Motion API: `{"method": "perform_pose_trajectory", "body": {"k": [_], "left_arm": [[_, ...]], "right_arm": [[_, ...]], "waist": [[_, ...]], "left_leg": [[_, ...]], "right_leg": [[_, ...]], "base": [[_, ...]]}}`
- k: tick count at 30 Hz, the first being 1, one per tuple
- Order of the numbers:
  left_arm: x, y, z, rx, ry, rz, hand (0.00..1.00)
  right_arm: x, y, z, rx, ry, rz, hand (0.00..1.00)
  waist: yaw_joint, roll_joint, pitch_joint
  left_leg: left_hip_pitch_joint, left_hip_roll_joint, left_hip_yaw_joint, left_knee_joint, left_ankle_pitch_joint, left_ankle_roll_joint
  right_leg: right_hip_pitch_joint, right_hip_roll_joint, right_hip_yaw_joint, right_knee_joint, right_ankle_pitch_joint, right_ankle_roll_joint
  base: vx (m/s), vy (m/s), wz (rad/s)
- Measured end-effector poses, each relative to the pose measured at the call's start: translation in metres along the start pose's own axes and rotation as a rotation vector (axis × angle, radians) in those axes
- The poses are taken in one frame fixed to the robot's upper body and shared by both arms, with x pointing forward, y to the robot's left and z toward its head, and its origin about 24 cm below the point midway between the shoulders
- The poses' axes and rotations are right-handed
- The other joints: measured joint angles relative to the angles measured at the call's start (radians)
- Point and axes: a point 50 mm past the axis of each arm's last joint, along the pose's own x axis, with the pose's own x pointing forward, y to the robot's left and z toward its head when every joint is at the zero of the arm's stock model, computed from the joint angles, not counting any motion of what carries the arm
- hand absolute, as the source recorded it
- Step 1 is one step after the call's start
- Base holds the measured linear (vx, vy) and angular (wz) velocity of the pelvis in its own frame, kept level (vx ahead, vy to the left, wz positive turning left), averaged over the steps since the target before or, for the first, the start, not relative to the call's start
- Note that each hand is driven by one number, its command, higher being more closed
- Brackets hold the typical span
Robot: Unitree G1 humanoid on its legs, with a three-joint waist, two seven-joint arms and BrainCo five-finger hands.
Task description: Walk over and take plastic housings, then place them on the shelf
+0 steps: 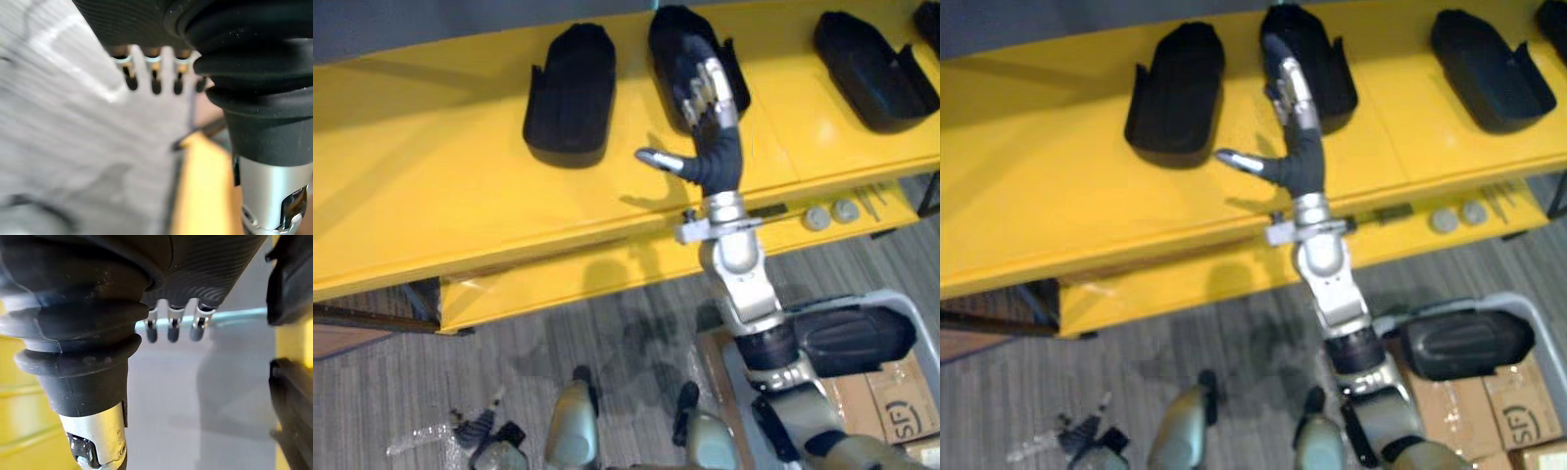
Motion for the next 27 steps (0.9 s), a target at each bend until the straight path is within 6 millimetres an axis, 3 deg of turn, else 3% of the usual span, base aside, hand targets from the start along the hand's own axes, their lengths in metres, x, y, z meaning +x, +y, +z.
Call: {"method": "perform_pose_trajectory", "body": {"k": [4,8,12,13,19,24,27], "left_arm": [[-0.004,0.001,-0.022,0.112,0.088,-0.09,0.0],[-0.003,-0.002,-0.024,0.2,0.098,-0.18,0.0],[0.0,0.003,-0.023,0.219,0.105,-0.183,0.0],[0.0,0.001,-0.023,0.217,0.105,-0.19,0.0],[0.001,-0.004,-0.02,0.211,0.099,-0.217,0.0],[0.003,-0.002,-0.016,0.207,0.092,-0.222,0.0],[0.006,-0.005,-0.011,0.206,0.075,-0.23,0.0]], "right_arm": [[0.027,0.008,0.0,-0.011,-0.009,0.029,0.0],[0.061,0.007,0.017,-0.019,-0.068,0.004,0.0],[0.088,0.003,0.039,-0.01,-0.136,-0.067,0.0],[0.095,0.0,0.045,-0.026,-0.145,-0.087,0.0],[0.125,-0.014,0.067,-0.081,-0.175,-0.182,0.0],[0.138,-0.035,0.059,-0.149,-0.082,-0.252,0.0],[0.15,-0.04,0.068,-0.194,-0.073,-0.258,0.0]], "waist": [[0.003,0.009,0.005],[0.03,0.035,0.023],[0.049,0.039,0.027],[0.053,0.049,0.035],[0.083,0.069,0.065],[0.108,0.077,0.073],[0.106,0.089,0.099]], "left_leg": [[-0.007,-0.001,-0.003,-0.021,0.02,-0.001],[-0.016,-0.008,-0.014,-0.026,0.027,-0.002],[-0.031,-0.011,-0.033,-0.027,0.031,-0.006],[-0.026,-0.013,-0.042,-0.025,0.031,-0.006],[-0.029,-0.018,-0.078,-0.033,0.04,-0.011],[-0.033,-0.016,-0.094,-0.049,0.055,-0.016],[-0.045,-0.016,-0.107,-0.053,0.065,-0.02]], "right_leg": [[-0.013,0.001,-0.004,0.0,0.004,-0.005],[-0.011,0.0,-0.018,-0.01,0.006,-0.004],[-0.005,0.003,-0.037,-0.023,0.006,-0.004],[0.016,0.003,-0.049,-0.033,0.006,-0.004],[0.042,0.008,-0.071,-0.046,0.006,-0.005],[0.044,0.017,-0.088,-0.05,0.004,-0.009],[0.039,0.021,-0.095,-0.052,0.001,-0.013]], "base": [[-0.02,-0.049,0.04],[0.03,-0.017,0.09],[0.06,-0.018,0.21],[0.06,-0.012,0.28],[0.01,-0.011,0.19],[-0.01,-0.01,0.08],[-0.06,-0.013,0.08]]}}
